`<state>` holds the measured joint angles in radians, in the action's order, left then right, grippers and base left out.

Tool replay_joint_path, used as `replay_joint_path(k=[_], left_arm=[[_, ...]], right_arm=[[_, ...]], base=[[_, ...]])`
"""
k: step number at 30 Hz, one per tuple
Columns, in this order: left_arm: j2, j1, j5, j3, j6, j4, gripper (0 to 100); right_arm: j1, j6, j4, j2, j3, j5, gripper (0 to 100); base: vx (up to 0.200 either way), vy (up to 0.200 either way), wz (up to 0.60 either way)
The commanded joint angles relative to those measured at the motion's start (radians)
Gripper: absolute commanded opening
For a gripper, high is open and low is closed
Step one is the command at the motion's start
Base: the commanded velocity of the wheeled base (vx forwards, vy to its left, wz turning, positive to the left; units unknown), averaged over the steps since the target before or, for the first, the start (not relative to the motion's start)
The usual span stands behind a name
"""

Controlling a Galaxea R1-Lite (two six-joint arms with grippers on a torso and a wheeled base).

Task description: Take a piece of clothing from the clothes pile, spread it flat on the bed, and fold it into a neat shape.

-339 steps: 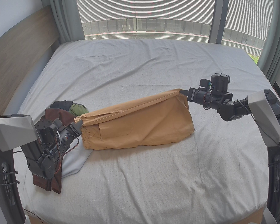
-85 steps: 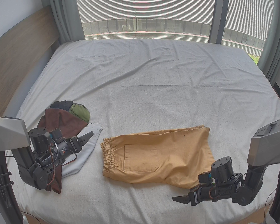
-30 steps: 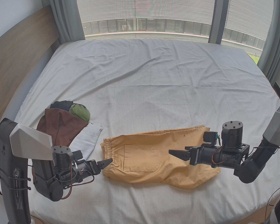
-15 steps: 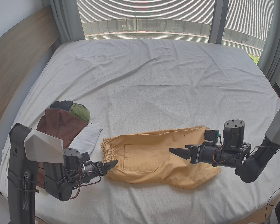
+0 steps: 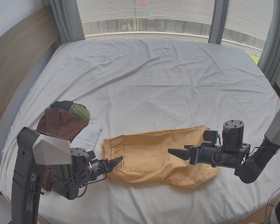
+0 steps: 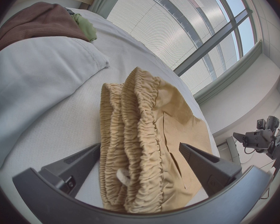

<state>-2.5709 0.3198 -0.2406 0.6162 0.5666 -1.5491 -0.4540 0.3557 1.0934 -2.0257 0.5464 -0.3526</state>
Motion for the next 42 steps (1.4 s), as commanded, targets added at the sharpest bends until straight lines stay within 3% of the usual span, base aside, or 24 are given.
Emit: replay_joint_path(k=[1,9,10,27,34,42], left_arm=[[0.001,0.004,0.0,0.013,0.009,0.0,100],[-0.009,0.01,0.0,0.02,0.022,0.001,100],[-0.009,0.012,0.0,0.02,0.022,0.0,0],[0.083,0.001,0.011,-0.044,0.049,0.0,0],[0.138,-0.087,0.001,-0.101,0.044,-0.002,0],[0.155,-0.102,-0.002,-0.116,0.042,-0.002,0]], right_arm=[[-0.002,0.0,0.0,-0.004,0.0,0.0,100],[-0.002,0.0,0.0,-0.004,0.0,0.0,100],[-0.002,0.0,0.0,-0.004,0.0,0.0,100],[0.002,-0.001,0.0,-0.01,-0.002,0.0,100],[0.011,-0.001,0.002,-0.039,0.003,0.0,100],[0.011,-0.001,0.04,-0.057,-0.002,0.0,100]], base=[[0.0,0.0,0.0],[0.0,0.0,0.0],[0.0,0.0,0.0],[0.0,0.0,0.0],[0.0,0.0,0.0],[0.0,0.0,0.0]])
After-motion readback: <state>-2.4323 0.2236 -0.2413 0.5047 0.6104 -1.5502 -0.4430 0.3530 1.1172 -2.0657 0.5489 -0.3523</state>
